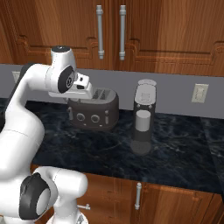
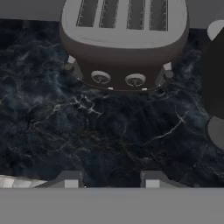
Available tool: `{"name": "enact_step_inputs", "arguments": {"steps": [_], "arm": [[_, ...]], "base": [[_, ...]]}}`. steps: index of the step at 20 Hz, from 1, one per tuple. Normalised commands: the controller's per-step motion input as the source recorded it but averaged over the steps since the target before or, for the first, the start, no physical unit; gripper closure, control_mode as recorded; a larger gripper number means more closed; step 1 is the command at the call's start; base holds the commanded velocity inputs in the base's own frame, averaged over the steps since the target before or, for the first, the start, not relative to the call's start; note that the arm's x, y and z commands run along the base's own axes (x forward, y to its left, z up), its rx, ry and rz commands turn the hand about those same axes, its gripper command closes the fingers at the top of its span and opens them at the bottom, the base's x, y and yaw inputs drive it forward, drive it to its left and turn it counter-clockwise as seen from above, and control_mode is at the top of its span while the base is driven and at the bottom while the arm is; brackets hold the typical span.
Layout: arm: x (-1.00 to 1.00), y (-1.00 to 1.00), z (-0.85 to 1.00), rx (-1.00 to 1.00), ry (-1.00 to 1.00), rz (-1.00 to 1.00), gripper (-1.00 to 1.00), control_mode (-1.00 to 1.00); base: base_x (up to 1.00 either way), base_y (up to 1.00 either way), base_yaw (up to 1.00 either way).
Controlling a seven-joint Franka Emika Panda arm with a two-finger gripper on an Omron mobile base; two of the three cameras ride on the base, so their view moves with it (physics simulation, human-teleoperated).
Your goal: Open the cabinet. Pick the spray and place it next to the sink. Then close the cabinet.
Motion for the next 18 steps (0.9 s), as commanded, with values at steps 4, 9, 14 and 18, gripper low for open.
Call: {"name": "enact_step_inputs", "arguments": {"steps": [4, 9, 14, 18], "arm": [[0.03, 0.00, -0.08, 0.04, -0.16, 0.00, -1.00, -1.00], [-0.55, -0.04, 0.02, 0.01, -0.28, 0.00, -1.00, -1.00], [-0.87, -0.31, 0.45, 0.00, -0.39, -0.04, -1.00, -1.00], [-0.57, -0.40, 0.73, -0.05, -0.42, -0.09, -1.00, -1.00]], "base": [[0.00, 0.00, 0.00], [0.00, 0.00, 0.00], [0.00, 0.00, 0.00], [0.00, 0.00, 0.00]]}}
